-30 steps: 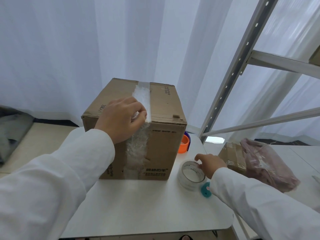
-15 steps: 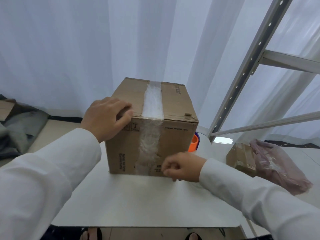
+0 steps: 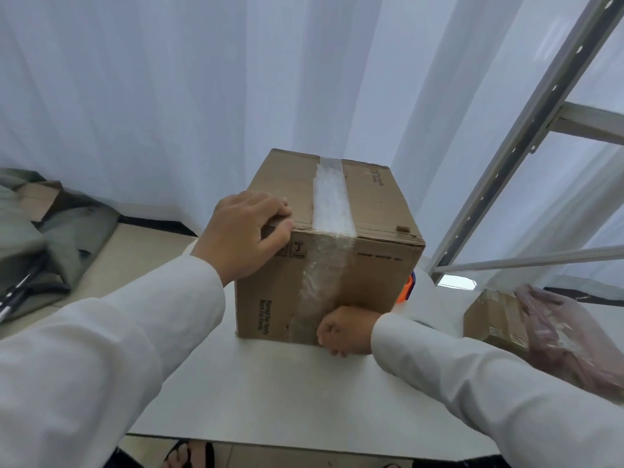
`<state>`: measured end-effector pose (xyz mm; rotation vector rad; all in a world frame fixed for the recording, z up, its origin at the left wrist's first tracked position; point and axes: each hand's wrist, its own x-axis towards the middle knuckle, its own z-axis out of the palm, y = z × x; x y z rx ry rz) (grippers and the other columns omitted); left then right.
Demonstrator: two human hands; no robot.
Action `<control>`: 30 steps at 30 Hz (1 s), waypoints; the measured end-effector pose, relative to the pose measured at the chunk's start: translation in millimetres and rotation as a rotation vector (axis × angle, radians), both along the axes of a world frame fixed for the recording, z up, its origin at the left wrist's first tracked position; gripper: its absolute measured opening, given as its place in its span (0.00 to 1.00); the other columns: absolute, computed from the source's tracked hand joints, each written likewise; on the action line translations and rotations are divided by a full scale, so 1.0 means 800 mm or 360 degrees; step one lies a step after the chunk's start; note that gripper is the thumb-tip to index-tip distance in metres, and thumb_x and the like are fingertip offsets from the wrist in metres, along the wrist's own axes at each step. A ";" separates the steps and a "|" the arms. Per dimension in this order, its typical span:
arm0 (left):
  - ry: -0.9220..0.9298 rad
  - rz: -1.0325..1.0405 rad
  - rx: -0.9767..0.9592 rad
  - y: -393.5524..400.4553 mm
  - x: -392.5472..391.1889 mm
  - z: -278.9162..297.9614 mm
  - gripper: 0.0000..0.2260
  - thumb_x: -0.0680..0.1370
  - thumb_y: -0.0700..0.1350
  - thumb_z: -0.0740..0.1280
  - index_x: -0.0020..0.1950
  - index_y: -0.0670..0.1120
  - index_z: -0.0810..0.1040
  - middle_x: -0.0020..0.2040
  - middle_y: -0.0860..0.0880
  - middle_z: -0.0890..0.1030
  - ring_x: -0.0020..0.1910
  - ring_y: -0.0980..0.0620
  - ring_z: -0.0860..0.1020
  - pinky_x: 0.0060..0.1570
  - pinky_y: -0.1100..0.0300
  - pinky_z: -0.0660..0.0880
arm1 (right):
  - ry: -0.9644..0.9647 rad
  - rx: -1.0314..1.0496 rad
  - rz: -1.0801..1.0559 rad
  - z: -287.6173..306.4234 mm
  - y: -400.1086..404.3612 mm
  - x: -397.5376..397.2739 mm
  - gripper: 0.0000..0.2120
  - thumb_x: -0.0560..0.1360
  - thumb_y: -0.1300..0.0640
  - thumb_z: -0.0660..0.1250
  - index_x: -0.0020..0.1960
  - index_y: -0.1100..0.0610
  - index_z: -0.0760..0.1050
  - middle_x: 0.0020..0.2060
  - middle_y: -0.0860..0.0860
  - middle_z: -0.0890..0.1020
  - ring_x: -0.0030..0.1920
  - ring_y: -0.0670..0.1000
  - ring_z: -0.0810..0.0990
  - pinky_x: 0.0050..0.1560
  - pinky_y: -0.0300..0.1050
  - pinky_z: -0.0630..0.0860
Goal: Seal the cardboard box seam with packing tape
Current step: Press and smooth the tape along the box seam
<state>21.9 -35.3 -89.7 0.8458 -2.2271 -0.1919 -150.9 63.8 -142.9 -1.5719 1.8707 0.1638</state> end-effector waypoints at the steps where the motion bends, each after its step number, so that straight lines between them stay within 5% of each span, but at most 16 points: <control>1: -0.0013 0.0006 -0.0009 0.000 0.000 0.000 0.21 0.73 0.57 0.53 0.52 0.47 0.79 0.55 0.52 0.81 0.55 0.50 0.76 0.59 0.52 0.65 | 0.0034 -0.0028 0.0022 0.002 0.000 0.003 0.15 0.77 0.54 0.58 0.56 0.60 0.78 0.52 0.57 0.84 0.42 0.52 0.79 0.48 0.42 0.75; 4: -0.0035 0.0024 -0.0016 0.000 0.000 -0.001 0.21 0.73 0.57 0.53 0.52 0.47 0.78 0.54 0.51 0.81 0.55 0.49 0.76 0.59 0.53 0.64 | 0.0132 -0.0359 0.0205 0.027 -0.001 0.015 0.13 0.76 0.52 0.60 0.55 0.57 0.77 0.45 0.53 0.83 0.45 0.54 0.80 0.52 0.45 0.76; 8: -0.0033 0.0045 -0.0034 0.001 -0.002 0.000 0.20 0.73 0.56 0.53 0.51 0.47 0.78 0.53 0.51 0.81 0.54 0.48 0.76 0.57 0.51 0.66 | -0.0386 -0.1250 -0.0117 0.067 0.001 0.036 0.11 0.76 0.52 0.60 0.54 0.49 0.78 0.33 0.47 0.82 0.34 0.48 0.79 0.44 0.45 0.79; 10: -0.0030 0.0057 -0.0037 0.002 -0.003 -0.001 0.20 0.72 0.56 0.53 0.50 0.47 0.78 0.52 0.51 0.82 0.53 0.48 0.76 0.57 0.51 0.66 | -0.0528 -0.1436 -0.0272 0.068 -0.001 0.039 0.11 0.76 0.54 0.59 0.49 0.49 0.80 0.29 0.47 0.83 0.32 0.46 0.80 0.43 0.48 0.81; 17: 0.0013 0.0065 -0.0020 0.002 -0.005 0.000 0.19 0.71 0.56 0.53 0.48 0.47 0.78 0.52 0.52 0.81 0.54 0.49 0.76 0.58 0.51 0.65 | -0.0093 -0.0722 -0.0095 -0.004 -0.009 0.042 0.14 0.73 0.55 0.57 0.48 0.54 0.81 0.45 0.53 0.85 0.47 0.57 0.82 0.50 0.49 0.80; 21: 0.0000 0.0074 -0.0053 0.003 -0.004 0.001 0.20 0.72 0.57 0.52 0.49 0.48 0.78 0.52 0.52 0.81 0.54 0.49 0.76 0.56 0.54 0.64 | -0.0303 -0.0307 -0.0162 -0.023 -0.007 0.008 0.14 0.76 0.57 0.58 0.52 0.60 0.80 0.49 0.57 0.84 0.41 0.55 0.82 0.53 0.46 0.78; 24: -0.0048 0.0116 -0.0125 0.006 -0.005 0.001 0.21 0.72 0.56 0.51 0.51 0.47 0.78 0.52 0.51 0.82 0.53 0.47 0.76 0.55 0.53 0.65 | -0.0057 -0.0034 -0.0029 -0.027 0.017 -0.043 0.10 0.76 0.57 0.60 0.49 0.57 0.80 0.47 0.56 0.84 0.38 0.53 0.79 0.43 0.40 0.75; 27: -0.0121 0.0184 -0.0229 0.007 -0.008 0.002 0.20 0.73 0.55 0.51 0.50 0.46 0.78 0.49 0.49 0.83 0.49 0.45 0.77 0.53 0.50 0.68 | 0.0304 -0.0137 -0.0105 -0.020 0.044 -0.090 0.12 0.73 0.48 0.64 0.32 0.49 0.72 0.34 0.47 0.78 0.37 0.50 0.75 0.38 0.36 0.69; 30: -0.0129 0.0249 -0.0285 0.010 -0.015 0.004 0.19 0.72 0.53 0.51 0.47 0.45 0.78 0.47 0.48 0.83 0.46 0.44 0.77 0.54 0.49 0.67 | 0.0403 -0.0343 -0.0318 -0.018 0.061 -0.113 0.15 0.70 0.41 0.66 0.33 0.49 0.69 0.31 0.47 0.74 0.34 0.47 0.71 0.37 0.37 0.69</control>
